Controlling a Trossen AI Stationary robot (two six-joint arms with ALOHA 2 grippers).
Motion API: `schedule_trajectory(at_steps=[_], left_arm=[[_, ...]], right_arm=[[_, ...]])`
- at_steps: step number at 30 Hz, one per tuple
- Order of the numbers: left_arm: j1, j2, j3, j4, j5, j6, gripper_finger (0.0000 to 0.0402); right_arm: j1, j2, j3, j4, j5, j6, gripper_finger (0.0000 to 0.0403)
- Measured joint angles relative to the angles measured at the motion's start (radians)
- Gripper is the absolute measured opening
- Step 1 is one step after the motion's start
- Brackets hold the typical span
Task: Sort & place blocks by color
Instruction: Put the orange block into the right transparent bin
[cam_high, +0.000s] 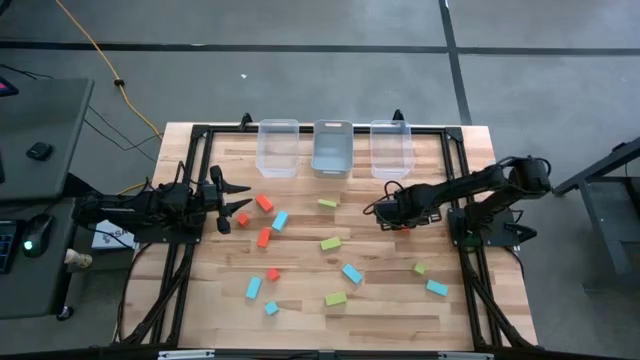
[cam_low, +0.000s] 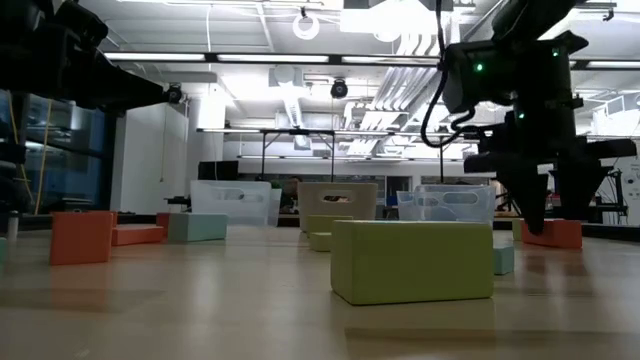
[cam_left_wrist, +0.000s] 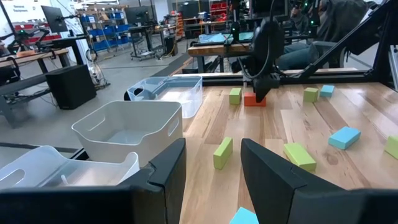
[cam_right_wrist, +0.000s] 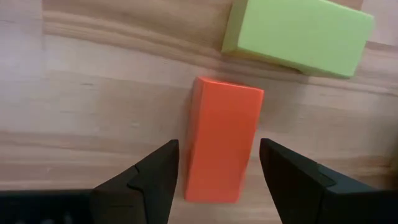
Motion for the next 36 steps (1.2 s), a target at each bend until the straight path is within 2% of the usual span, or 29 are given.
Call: schedule_trajectory(at_steps=[5,12,22,26,36], left_arm=[[0.0,0.0,0.0,0.0,0.0,0.0,0.0133],[0.0,0.0,0.0,0.01,0.0,0.0,0.0133],[0.0,0.0,0.0,0.011,0.0,-0.006,0.0133],[0.0,0.0,0.0,0.011,0.0,-0.007,0.0133],[0.0,0.0,0.0,0.011,0.0,-0.017,0.0133]], right_arm=[[0.0,0.044,0.0,0.024,0.0,-0.005,0.0197],[0.0,0.056,0.001,0.05,0.008,-0.026,0.0118],[0.0,0.056,0.008,0.061,0.01,-0.091,0.0121],[-0.001,0.057,0.052,0.064,0.048,-0.155,0.0121],[-0.106,0.056,0.253,0.036,0.191,-0.495,0.0118]])
